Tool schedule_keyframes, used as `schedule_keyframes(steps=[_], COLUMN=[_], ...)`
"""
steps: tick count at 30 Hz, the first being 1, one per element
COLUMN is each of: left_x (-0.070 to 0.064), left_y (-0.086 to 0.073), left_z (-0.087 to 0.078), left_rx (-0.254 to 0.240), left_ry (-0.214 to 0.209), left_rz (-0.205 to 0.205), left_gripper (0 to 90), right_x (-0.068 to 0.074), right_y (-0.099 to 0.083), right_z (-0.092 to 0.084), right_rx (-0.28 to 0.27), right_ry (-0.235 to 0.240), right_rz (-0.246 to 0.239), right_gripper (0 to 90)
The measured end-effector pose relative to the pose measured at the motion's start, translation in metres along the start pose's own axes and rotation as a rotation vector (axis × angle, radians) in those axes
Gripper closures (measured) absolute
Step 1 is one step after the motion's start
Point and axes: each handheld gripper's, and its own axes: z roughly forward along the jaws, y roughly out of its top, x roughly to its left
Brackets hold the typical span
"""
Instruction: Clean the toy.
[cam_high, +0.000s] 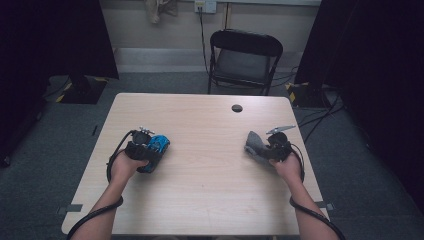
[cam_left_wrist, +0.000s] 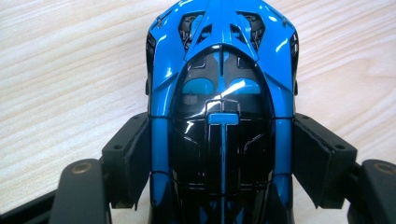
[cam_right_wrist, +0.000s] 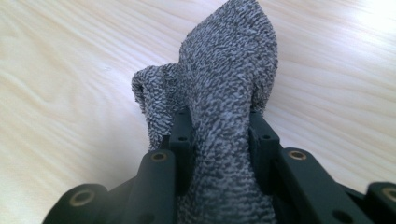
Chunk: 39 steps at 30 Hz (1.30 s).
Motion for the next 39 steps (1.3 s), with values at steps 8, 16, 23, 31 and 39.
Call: schedule_keyframes(steps=[8,16,23,31,39], left_x=[0.005,0.005,0.005,0.006,0.006], left_y=[-0.001,0.0,0.0,-0.001,-0.001], left_z=[0.006,0.012,0.015,0.019,0.02], left_rx=[0.001,0.003,0.003,0.007,0.004], left_ry=[0.008,0.007,0.009,0.004,0.003], left_rz=[-0.012,-0.014,-0.011,-0.022,-0.02], left_gripper=[28.0,27.9,27.8,27.5,27.4], right_x=[-0.022,-0.029,-0.032,-0.033,-0.034], right_y=[-0.012,-0.015,-0.019,-0.02,-0.02], right_z=[-0.002,0.0,0.002,0.002,0.002], right_rx=[0.007,0.012,0.006,0.003,0.005], right_ry=[-0.043,-0.061,-0.065,-0.075,-0.075], right_rz=[0.063,0.076,0.095,0.108,0.108], right_gripper=[68.5,65.7,62.3,56.4,54.9])
